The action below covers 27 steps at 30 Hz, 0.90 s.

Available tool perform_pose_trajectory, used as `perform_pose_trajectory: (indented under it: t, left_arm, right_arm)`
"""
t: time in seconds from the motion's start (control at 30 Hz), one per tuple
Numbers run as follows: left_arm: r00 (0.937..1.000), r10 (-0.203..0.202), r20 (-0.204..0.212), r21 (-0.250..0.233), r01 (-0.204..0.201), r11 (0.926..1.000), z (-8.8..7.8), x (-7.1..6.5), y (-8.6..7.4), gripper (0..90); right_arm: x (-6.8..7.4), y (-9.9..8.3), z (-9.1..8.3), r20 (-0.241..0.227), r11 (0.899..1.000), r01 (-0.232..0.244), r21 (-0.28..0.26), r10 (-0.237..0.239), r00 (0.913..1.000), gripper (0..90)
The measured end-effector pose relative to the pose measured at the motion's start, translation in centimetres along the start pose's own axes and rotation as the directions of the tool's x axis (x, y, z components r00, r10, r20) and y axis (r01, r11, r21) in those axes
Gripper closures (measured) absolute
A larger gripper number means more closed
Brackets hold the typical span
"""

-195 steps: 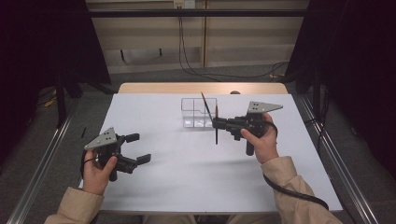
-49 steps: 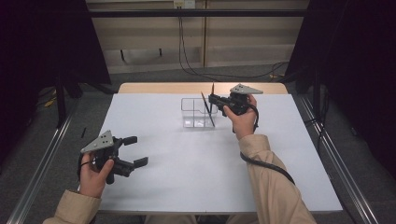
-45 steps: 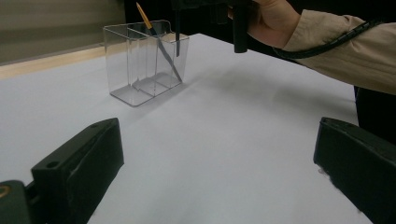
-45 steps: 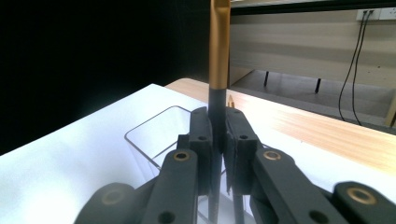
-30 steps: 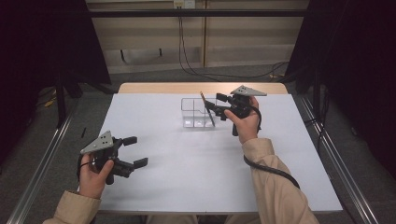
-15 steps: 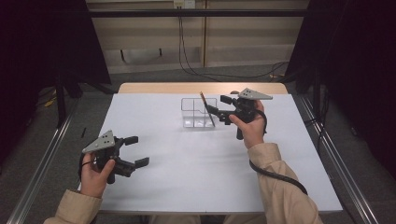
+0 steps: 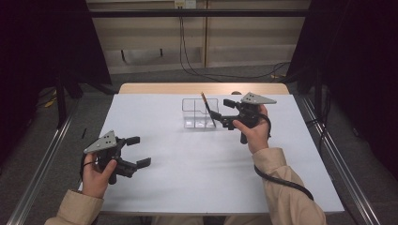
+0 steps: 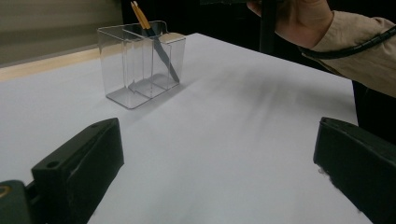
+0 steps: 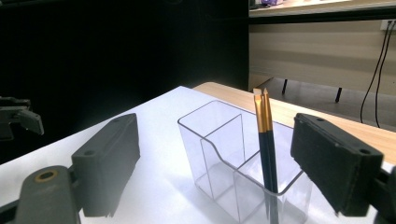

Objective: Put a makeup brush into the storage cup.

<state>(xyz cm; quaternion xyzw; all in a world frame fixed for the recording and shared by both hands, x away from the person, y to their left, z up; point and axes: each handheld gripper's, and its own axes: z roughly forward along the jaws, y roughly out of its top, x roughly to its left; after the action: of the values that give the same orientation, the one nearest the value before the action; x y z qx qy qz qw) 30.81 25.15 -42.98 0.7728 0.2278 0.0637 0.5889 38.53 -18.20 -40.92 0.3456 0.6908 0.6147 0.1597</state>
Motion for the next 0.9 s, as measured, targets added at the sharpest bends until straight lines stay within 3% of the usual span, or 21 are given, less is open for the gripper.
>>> perform_pose_trajectory:
  t: [0.27,0.53,0.9]
  left_arm:
    - [1.0,-0.003,-0.003,0.001,0.003,1.0,-0.2,0.0,-0.2,1.4]
    - [0.9999,-0.013,-0.008,-0.003,0.013,0.9999,-0.4,0.1,-0.4,1.4]
    - [0.9999,-0.009,-0.007,0.001,0.009,1.0,-0.3,0.1,-0.4,1.4]
  right_arm:
    - [0.2,-0.1,-0.5,-0.014,1.0,0.0,-0.005,0.0,0.9999,13.7]
    - [1.0,-0.1,-1.3,-0.032,1.0,0.03,0.005,-0.03,0.999,12.4]
    - [0.8,-0.9,-3.1,-0.032,0.999,0.03,0.013,-0.03,0.9991,9.8]
